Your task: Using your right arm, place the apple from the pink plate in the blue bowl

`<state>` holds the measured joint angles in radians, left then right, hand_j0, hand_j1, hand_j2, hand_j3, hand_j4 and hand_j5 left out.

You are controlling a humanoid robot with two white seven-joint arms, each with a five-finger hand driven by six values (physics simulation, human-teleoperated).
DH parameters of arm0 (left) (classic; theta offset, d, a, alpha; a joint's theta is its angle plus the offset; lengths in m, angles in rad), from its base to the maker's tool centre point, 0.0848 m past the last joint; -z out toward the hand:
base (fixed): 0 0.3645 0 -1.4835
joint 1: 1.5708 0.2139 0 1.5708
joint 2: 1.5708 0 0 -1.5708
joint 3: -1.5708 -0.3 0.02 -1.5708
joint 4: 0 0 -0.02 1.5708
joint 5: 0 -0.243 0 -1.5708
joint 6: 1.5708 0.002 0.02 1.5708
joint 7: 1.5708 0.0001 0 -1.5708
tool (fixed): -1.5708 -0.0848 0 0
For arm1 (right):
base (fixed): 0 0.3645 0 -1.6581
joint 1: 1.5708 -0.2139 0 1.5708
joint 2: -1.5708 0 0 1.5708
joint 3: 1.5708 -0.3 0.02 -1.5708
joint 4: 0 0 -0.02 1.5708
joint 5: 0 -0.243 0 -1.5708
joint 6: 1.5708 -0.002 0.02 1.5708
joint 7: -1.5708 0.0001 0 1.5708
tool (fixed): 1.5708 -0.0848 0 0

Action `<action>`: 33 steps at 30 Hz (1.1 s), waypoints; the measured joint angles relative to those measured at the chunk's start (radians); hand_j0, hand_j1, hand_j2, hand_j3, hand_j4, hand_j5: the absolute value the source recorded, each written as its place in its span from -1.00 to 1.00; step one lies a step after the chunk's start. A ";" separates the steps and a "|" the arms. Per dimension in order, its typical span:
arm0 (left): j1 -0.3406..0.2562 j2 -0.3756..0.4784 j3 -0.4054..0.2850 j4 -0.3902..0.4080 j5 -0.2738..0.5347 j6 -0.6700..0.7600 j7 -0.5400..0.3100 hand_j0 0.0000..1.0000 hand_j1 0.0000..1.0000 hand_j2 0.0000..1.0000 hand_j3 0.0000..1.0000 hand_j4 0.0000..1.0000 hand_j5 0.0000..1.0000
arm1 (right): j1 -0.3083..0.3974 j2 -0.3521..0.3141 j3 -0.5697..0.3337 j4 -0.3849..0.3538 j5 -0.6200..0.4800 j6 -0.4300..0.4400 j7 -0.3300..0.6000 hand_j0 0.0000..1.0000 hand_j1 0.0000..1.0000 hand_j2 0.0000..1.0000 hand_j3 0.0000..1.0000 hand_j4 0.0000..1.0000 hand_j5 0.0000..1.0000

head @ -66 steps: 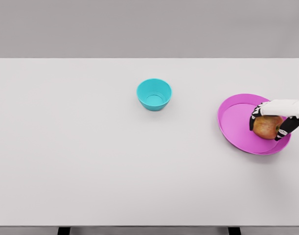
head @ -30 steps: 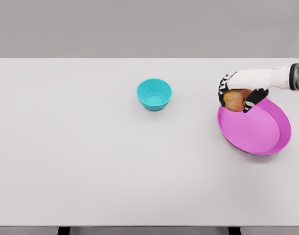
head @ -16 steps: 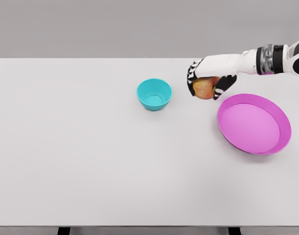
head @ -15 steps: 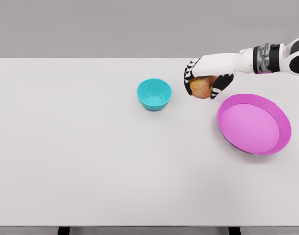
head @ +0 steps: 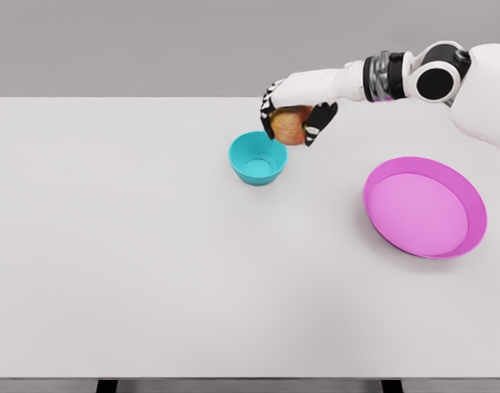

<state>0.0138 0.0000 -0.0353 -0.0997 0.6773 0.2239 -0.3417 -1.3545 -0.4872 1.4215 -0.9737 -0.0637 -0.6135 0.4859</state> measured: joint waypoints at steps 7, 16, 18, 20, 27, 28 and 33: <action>0.000 0.000 0.000 0.000 0.000 0.000 0.000 1.00 1.00 1.00 1.00 1.00 1.00 | -0.003 0.126 -0.001 0.164 0.023 0.000 0.001 -0.21 -0.21 -0.21 -0.21 -0.21 -0.21; 0.000 0.000 0.000 0.000 0.000 0.000 0.000 1.00 1.00 1.00 1.00 1.00 1.00 | 0.015 0.205 -0.001 0.259 0.072 0.000 -0.001 -0.21 -0.21 -0.21 -0.21 -0.21 -0.21; 0.000 0.000 0.000 0.000 0.000 0.000 0.000 1.00 1.00 1.00 1.00 1.00 1.00 | 0.017 0.217 -0.001 0.269 0.078 0.000 -0.001 -0.21 -0.21 -0.21 -0.21 -0.21 -0.21; 0.000 0.000 0.000 0.000 0.000 0.000 0.000 1.00 1.00 1.00 1.00 1.00 1.00 | 0.017 0.225 0.000 0.274 0.082 0.000 -0.001 -0.20 -0.20 -0.20 -0.20 -0.20 -0.20; 0.000 0.000 0.000 0.000 0.000 0.000 0.000 1.00 1.00 1.00 1.00 1.00 1.00 | 0.018 0.232 -0.001 0.275 0.102 0.000 -0.009 0.51 0.51 0.51 0.51 0.51 0.51; 0.000 0.000 0.000 0.000 0.000 0.000 0.000 1.00 1.00 1.00 1.00 1.00 1.00 | 0.020 0.232 -0.001 0.273 0.107 0.000 -0.010 0.59 0.59 0.59 0.59 0.59 0.59; 0.000 0.000 0.000 0.000 0.000 0.000 0.000 1.00 1.00 1.00 1.00 1.00 1.00 | 0.021 0.229 -0.001 0.268 0.120 0.000 -0.012 0.77 0.77 0.77 0.77 0.77 0.77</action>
<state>0.0138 0.0000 -0.0352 -0.0998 0.6773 0.2237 -0.3417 -1.3330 -0.2578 1.4201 -0.7057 0.0562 -0.6131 0.4734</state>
